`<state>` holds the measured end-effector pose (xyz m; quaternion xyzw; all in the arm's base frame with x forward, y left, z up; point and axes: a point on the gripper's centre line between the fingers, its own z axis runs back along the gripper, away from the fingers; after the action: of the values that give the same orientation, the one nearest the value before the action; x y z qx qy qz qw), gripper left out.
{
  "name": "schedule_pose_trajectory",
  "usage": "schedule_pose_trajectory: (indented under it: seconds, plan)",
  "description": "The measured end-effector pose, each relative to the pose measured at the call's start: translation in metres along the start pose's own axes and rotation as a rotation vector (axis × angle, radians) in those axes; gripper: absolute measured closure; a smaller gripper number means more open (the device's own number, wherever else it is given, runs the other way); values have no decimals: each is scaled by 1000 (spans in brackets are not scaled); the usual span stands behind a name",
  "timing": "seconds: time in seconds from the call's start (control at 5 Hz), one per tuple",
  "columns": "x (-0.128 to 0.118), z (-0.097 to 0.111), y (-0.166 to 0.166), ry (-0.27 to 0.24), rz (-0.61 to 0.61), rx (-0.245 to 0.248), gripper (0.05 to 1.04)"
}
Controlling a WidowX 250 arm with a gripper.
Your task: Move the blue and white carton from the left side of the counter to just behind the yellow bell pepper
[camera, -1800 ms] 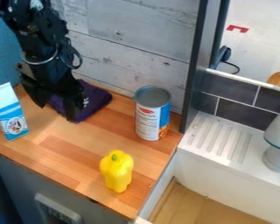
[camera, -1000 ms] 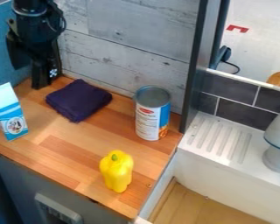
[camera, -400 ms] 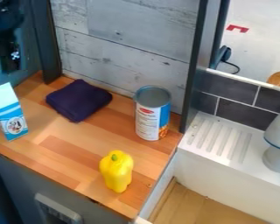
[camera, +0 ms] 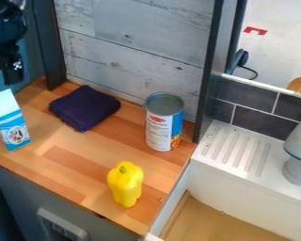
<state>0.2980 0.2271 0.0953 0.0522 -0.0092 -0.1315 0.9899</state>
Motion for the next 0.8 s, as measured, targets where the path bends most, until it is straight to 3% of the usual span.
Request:
schedule_pose_trajectory:
  seconds: [0.2,0.4,0.6,0.8]
  plan:
    - [2,-10,-4,14,-59,-50,80]
    - [1,-13,-6,33,-95,-63,80]
    - [2,-13,-11,56,-133,-73,80]
    - [0,-16,-11,80,-152,-53,80]
